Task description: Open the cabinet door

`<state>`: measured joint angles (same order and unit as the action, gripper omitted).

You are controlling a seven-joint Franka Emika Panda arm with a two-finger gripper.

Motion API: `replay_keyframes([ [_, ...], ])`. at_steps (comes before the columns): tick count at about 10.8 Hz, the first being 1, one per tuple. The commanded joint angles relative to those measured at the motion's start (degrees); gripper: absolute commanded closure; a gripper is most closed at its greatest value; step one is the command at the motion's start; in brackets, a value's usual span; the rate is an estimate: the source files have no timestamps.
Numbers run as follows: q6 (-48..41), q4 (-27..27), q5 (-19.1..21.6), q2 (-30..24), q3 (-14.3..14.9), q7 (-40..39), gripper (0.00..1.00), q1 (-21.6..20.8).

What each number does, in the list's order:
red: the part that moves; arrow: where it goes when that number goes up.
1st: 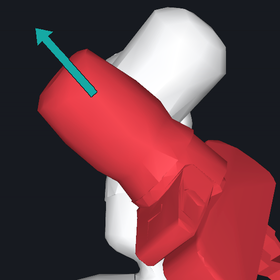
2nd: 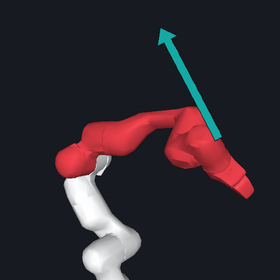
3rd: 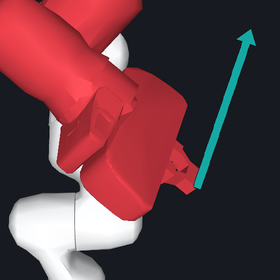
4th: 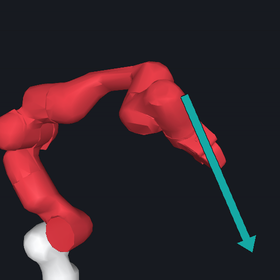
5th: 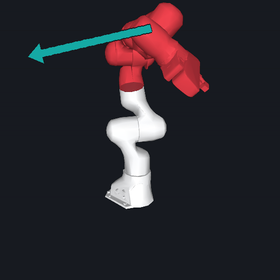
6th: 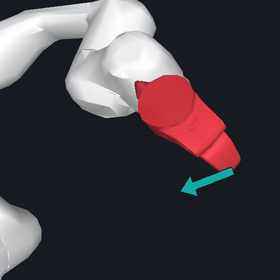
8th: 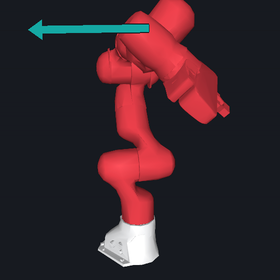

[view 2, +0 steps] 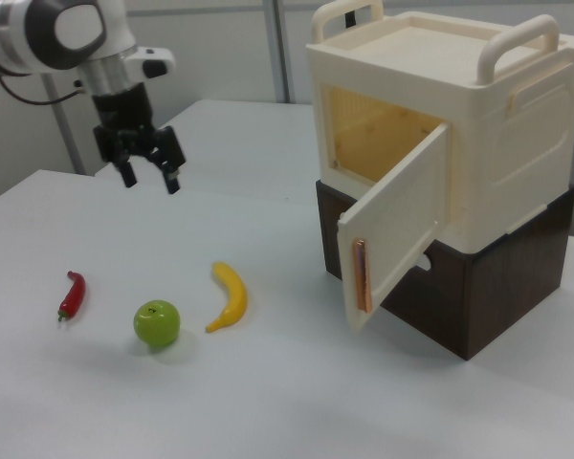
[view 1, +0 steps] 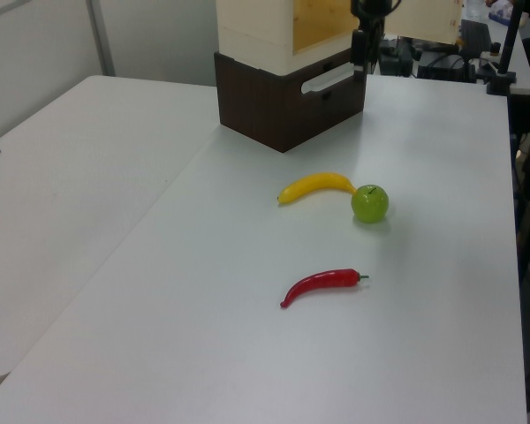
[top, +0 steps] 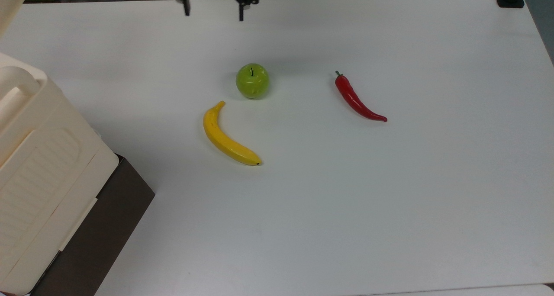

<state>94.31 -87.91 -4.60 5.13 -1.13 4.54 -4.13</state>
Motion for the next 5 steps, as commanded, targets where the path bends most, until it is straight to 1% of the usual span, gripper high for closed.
replay_keyframes([
  [1, -1.5, -7.4, 1.8, -6.3, 0.9, 3.2, 0.0, -1.2],
  [2, -2.8, -7.2, 2.5, -6.3, 0.9, 3.0, 0.0, -1.2],
  [5, -4.0, -6.1, 2.5, -6.4, 0.8, 3.1, 0.0, -0.9],
])
